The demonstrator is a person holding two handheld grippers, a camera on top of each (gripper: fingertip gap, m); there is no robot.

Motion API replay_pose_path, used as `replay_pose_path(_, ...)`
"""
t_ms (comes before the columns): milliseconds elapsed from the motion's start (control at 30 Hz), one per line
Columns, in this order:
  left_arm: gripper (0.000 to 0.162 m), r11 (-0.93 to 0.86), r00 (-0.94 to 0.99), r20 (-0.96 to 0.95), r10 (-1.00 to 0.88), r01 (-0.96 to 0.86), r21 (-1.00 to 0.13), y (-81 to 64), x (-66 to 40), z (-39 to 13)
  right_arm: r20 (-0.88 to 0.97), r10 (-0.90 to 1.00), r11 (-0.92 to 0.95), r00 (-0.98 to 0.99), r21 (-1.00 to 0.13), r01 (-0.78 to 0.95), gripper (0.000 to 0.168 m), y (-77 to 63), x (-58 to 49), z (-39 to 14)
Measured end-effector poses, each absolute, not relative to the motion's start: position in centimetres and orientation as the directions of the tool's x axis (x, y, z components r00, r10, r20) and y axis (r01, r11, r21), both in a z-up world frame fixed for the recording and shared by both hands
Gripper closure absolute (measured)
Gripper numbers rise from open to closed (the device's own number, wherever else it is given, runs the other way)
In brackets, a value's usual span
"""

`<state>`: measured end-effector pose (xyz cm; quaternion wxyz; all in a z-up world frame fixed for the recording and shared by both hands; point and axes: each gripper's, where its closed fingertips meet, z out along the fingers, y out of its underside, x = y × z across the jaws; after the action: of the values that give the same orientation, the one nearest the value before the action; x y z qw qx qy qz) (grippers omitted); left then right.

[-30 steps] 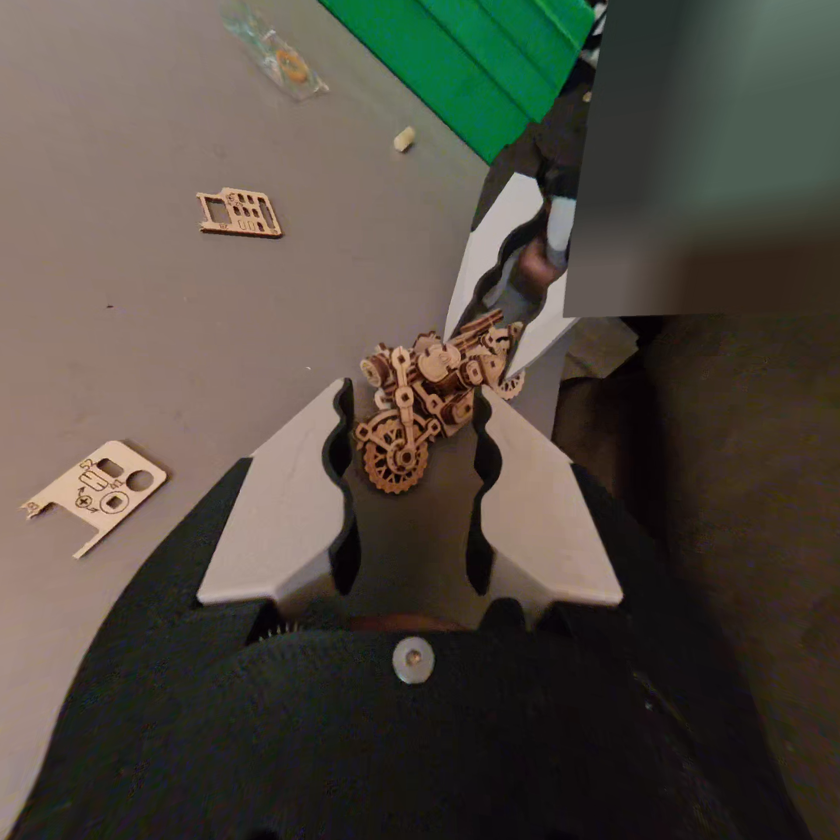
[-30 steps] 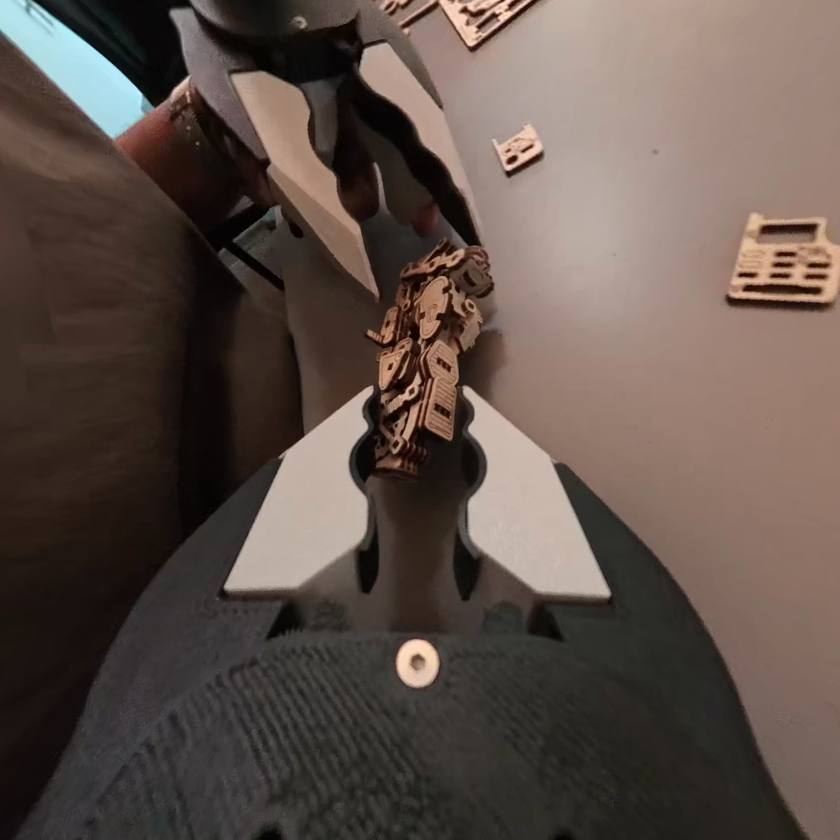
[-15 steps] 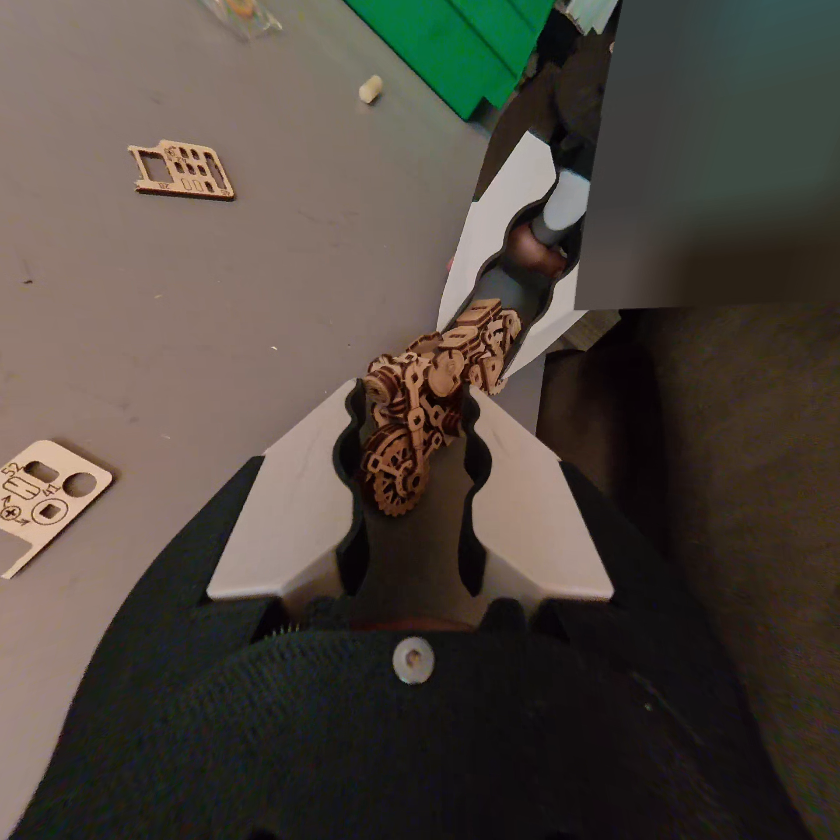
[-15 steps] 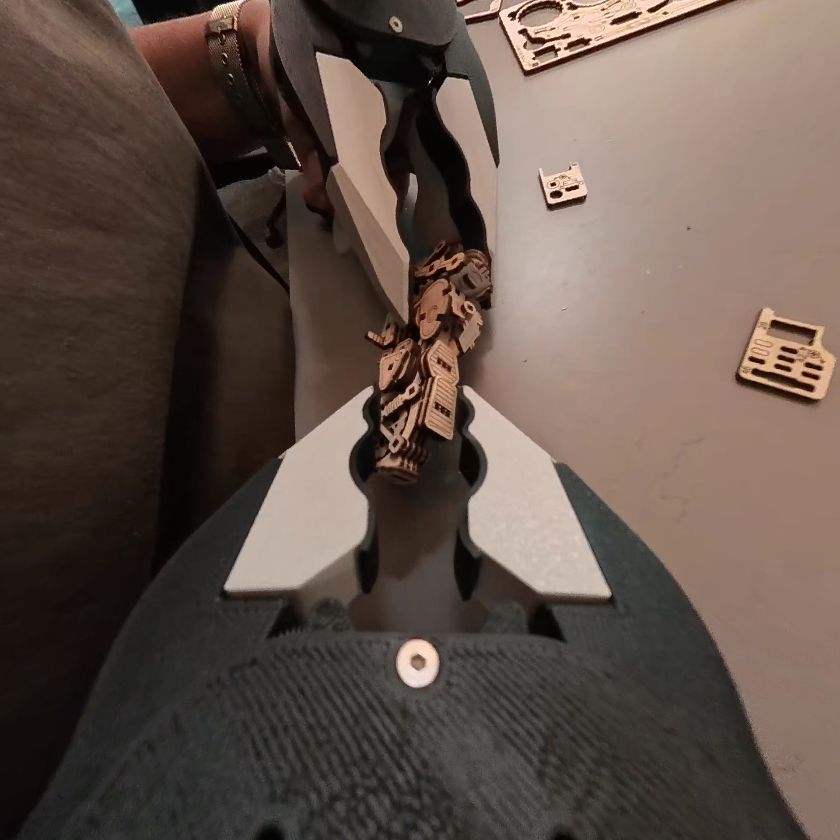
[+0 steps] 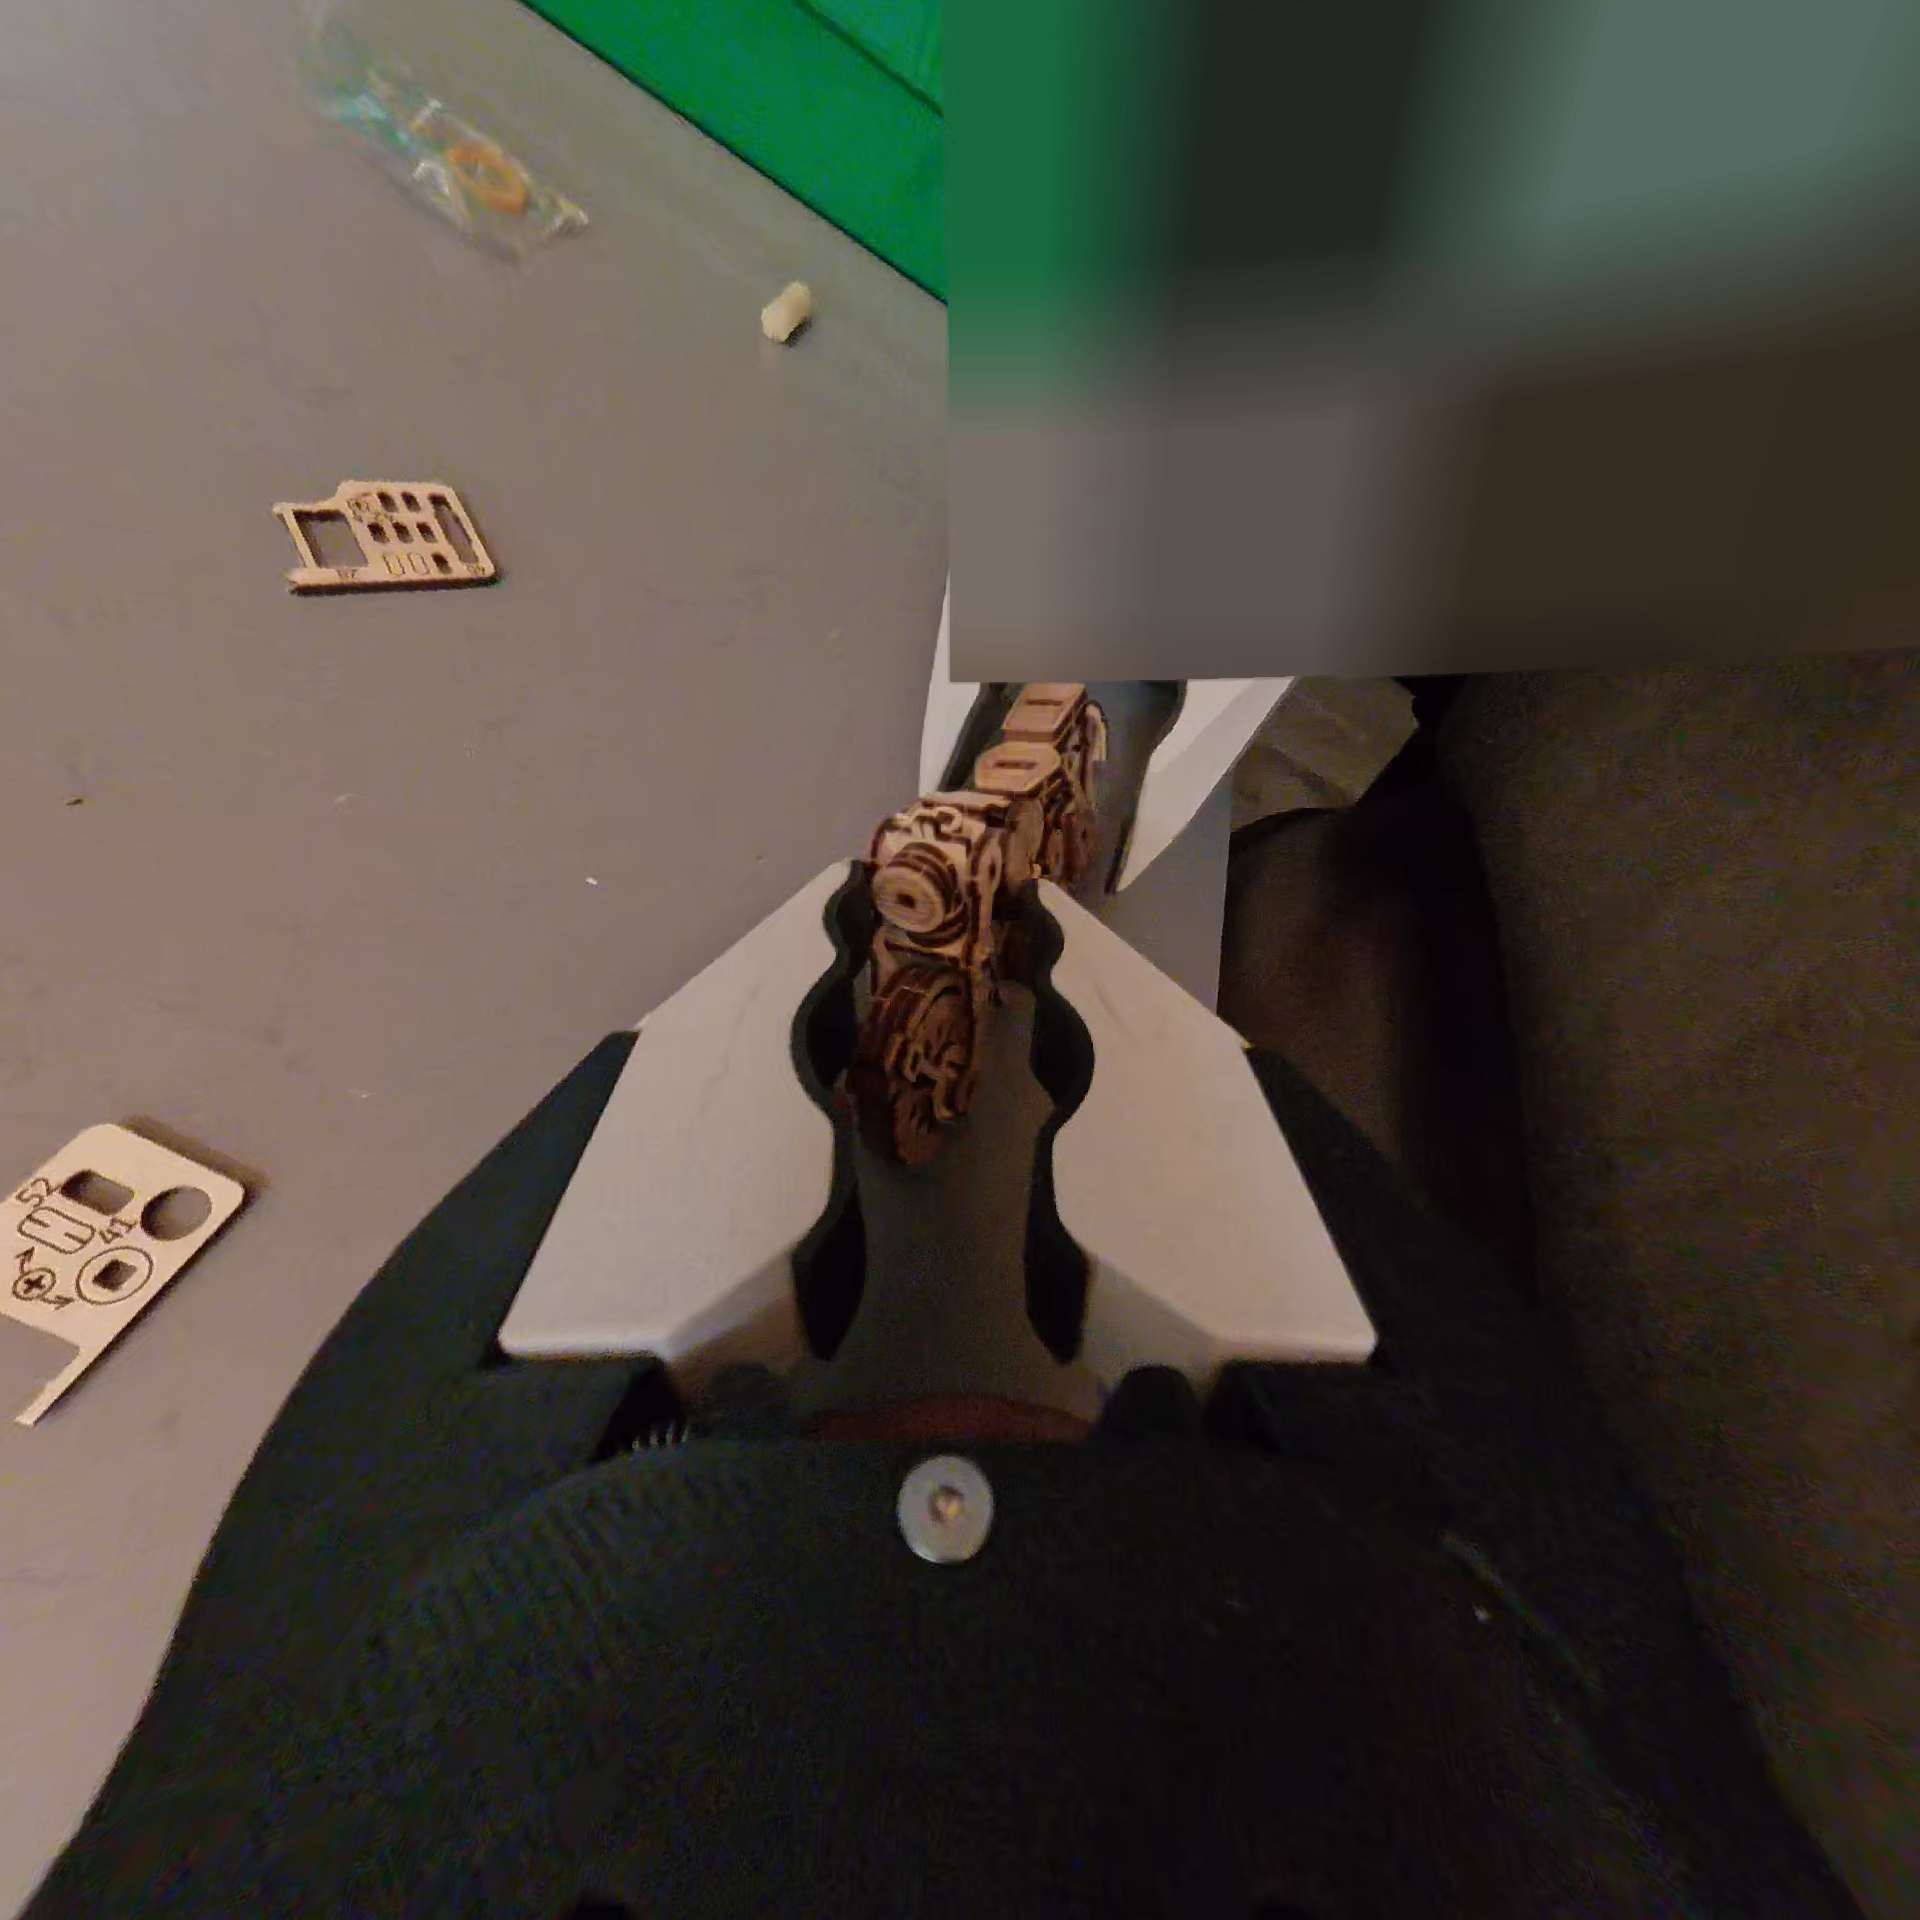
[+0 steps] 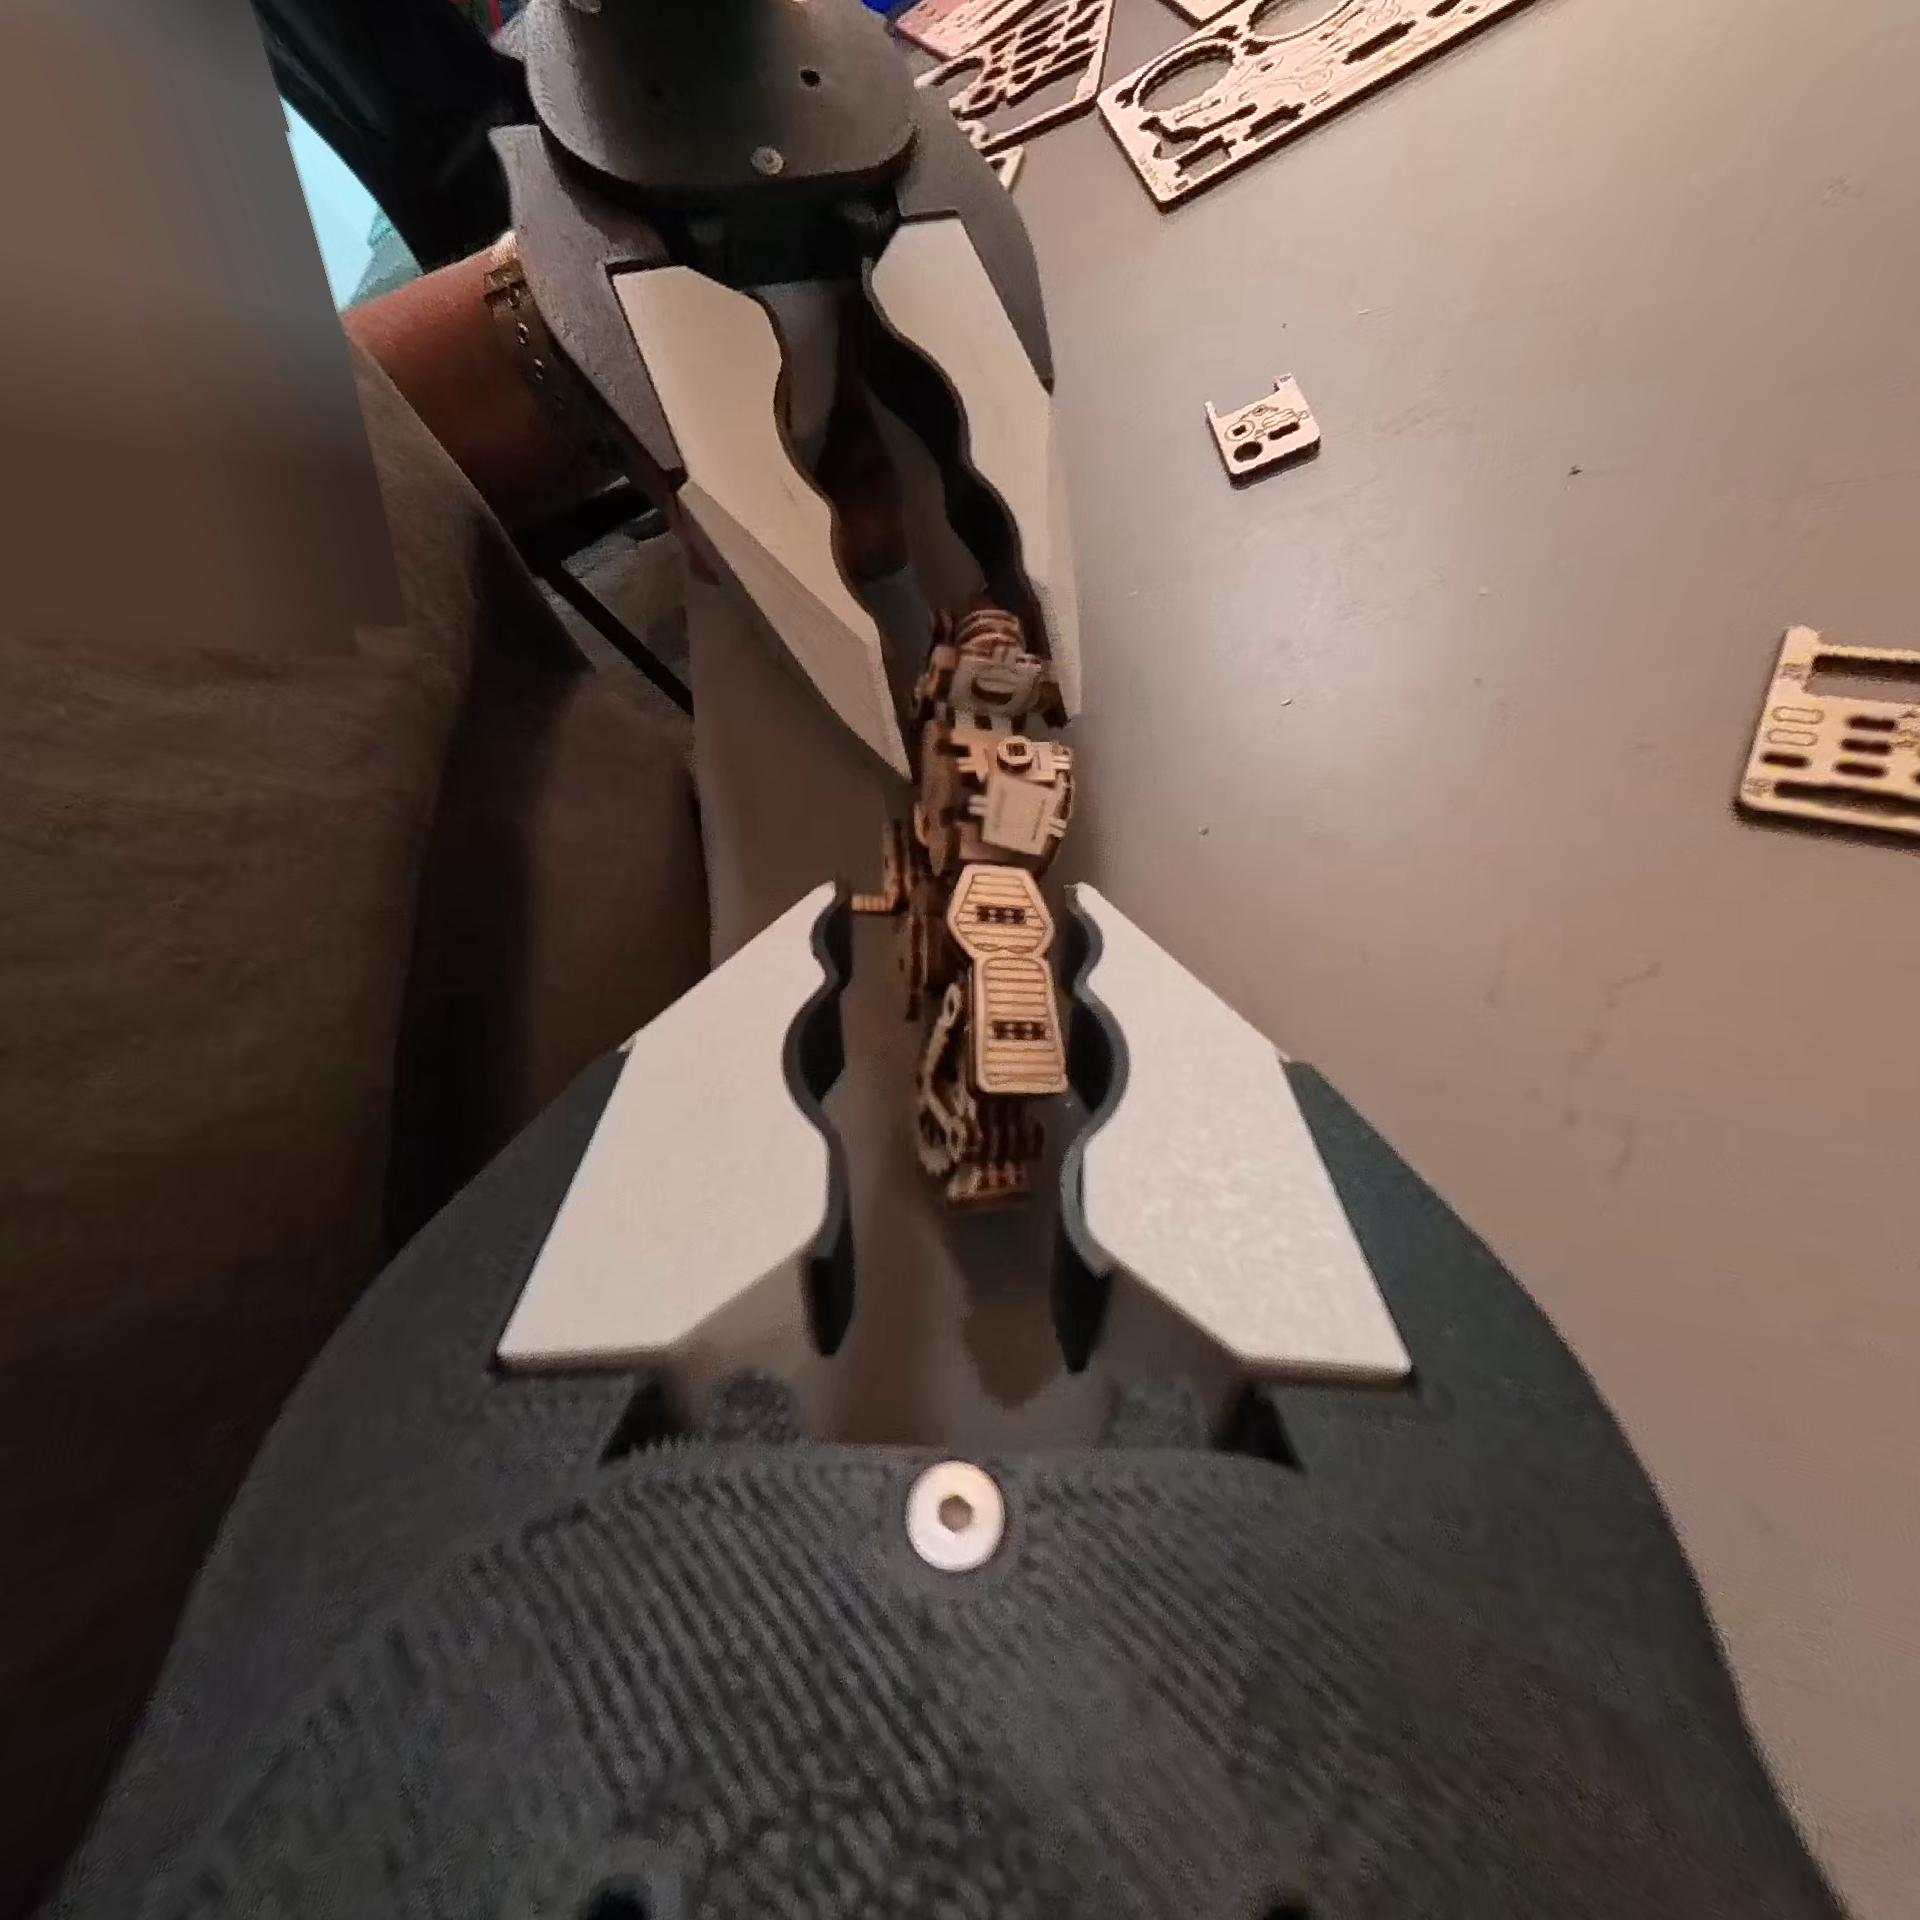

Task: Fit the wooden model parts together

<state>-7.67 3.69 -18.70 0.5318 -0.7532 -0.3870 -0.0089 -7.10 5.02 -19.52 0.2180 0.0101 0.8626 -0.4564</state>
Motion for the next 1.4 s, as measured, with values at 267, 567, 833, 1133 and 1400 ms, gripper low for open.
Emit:
replay_pose_path(267,0.136,-0.172,0.752,0.367,0.548,0.531,-0.83,4.4,-7.1,-18.2,-0.355,-0.183,0.588,-0.917,-0.787,0.187,0.138,4.6,-6.6,-19.8)
replay_pose_path(567,0.135,-0.185,0.772,0.3,0.56,0.47,-0.863,4.6,-7.3,-17.6,-0.258,-0.188,0.584,-0.948,-0.805,0.104,0.144,4.8,-6.9,-19.8)
replay_pose_path(833,0.122,-0.24,0.796,0.261,0.546,0.447,-0.862,5.0,-7.1,-18.0,-0.195,-0.221,0.578,-0.956,-0.815,0.032,0.145,5.1,-6.8,-19.7)
replay_pose_path(1133,0.126,-0.397,0.865,0.157,0.477,0.371,-0.84,6.0,-6.4,-19.3,-0.169,-0.24,0.572,-0.956,-0.82,0.001,0.146,5.0,-6.4,-19.6)
replay_pose_path(1400,0.133,-0.385,0.858,0.121,0.5,0.345,-0.856,5.8,-6.6,-18.9,-0.167,-0.239,0.575,-0.957,-0.818,-0.001,0.145,5.0,-6.3,-19.7)
